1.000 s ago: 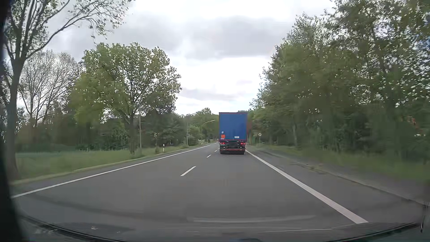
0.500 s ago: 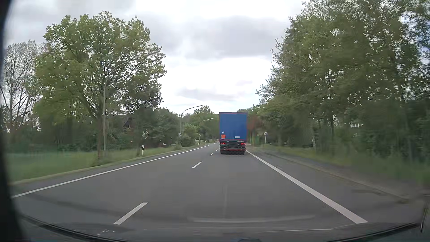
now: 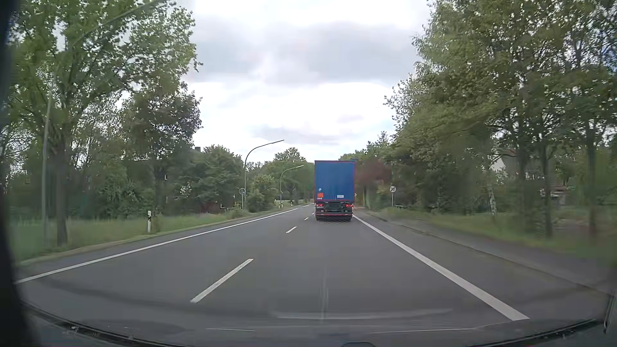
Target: Follow the waypoints while adhering to traffic rules and regulations
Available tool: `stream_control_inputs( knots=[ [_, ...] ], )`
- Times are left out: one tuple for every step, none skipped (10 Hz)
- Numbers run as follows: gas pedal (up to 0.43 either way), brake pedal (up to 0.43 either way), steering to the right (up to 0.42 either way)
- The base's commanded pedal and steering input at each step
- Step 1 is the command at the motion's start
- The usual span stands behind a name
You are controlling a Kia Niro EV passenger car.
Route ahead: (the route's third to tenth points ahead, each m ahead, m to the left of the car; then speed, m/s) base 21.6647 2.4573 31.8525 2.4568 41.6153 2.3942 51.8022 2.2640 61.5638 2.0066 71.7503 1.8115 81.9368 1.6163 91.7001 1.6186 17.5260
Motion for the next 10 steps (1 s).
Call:
stream_control_inputs(
  knots=[
    [0.000,0.000,0.000],
    [0.000,0.000,0.000],
    [0.000,0.000,0.000],
    [0.000,0.000,0.000],
    [0.000,0.000,0.000],
    [0.000,0.000,0.000],
    [0.000,0.000,0.000],
    [0.000,0.000,0.000],
    [0.000,0.000,0.000],
    [0.028,0.000,0.000]
  ],
)
